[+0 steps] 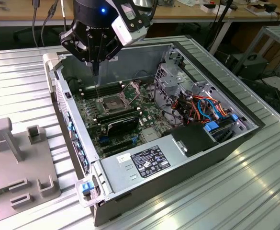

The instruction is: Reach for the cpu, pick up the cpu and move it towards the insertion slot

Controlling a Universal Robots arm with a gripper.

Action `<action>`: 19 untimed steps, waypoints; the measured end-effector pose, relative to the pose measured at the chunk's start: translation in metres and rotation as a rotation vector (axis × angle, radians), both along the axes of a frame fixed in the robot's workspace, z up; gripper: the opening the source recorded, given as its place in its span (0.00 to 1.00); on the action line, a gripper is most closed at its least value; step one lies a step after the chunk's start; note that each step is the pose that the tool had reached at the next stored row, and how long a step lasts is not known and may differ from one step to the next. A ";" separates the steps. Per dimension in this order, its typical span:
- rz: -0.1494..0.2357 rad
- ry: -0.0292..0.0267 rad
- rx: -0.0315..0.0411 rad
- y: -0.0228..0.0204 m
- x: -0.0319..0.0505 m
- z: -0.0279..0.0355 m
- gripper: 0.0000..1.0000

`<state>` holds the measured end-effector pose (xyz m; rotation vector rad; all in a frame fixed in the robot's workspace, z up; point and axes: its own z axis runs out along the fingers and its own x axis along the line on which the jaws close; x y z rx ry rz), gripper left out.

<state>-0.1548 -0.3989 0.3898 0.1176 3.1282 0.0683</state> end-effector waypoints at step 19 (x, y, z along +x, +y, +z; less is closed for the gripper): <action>0.000 0.0045 0.0001 0.0000 -0.0120 -0.0011 0.11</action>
